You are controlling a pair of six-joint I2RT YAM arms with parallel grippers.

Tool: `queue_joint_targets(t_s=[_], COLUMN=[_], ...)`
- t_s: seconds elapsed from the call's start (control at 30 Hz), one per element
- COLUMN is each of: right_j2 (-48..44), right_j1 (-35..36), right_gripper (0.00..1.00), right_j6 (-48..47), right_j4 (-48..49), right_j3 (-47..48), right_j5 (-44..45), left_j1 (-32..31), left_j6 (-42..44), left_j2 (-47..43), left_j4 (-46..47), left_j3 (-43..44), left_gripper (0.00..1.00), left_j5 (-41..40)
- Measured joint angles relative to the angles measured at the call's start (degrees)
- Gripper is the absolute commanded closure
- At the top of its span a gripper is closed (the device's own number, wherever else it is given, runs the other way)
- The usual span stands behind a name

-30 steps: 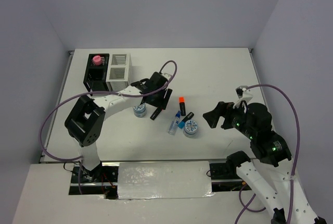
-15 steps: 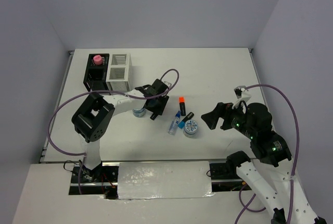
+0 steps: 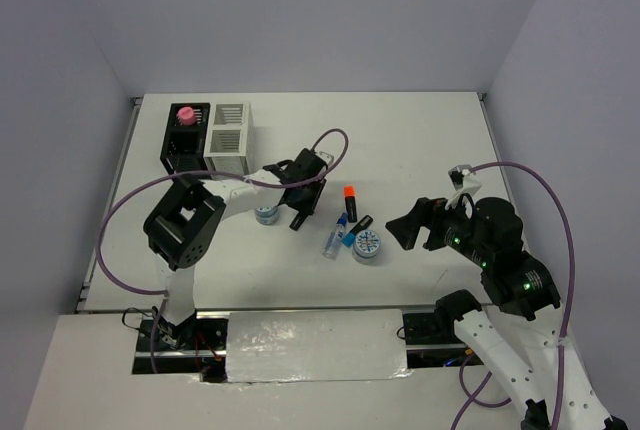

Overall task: Sort the stationery into containers
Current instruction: Pick up the pen from the center of the board.

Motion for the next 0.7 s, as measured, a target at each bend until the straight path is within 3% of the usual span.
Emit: queue_joint_targets(t_s=[0.1,0.13,0.17,0.47,0.7], right_j2=[-0.11,-0.15,-0.2,-0.35,-0.35], right_j1=[0.0,0.0,0.0,0.0,0.0], right_gripper=[0.0,0.0,0.0,0.0,0.0], right_j6=[-0.13,-0.13,-0.13,-0.11,-0.2], right_j4=[0.0,0.0,0.02,1.25,1.99], right_j3=[0.0,0.0,0.0,-0.13,-0.13], right_j5=[-0.02,-0.02,-0.04,-2.16,-2.67], left_j1=[0.02,0.02,0.02,0.02,3.72], left_j6=[0.57,0.57,0.55,0.52,0.11], left_j2=[0.04,0.07,0.07,-1.27,-8.87], left_j4=[0.22,0.26,0.24,-0.68,0.42], left_j3=[0.11,0.11,0.11,0.39,10.45], left_gripper=[0.82,0.96,1.0,1.0,1.0], left_j5=[0.0,-0.04,-0.09,-0.96,-6.86])
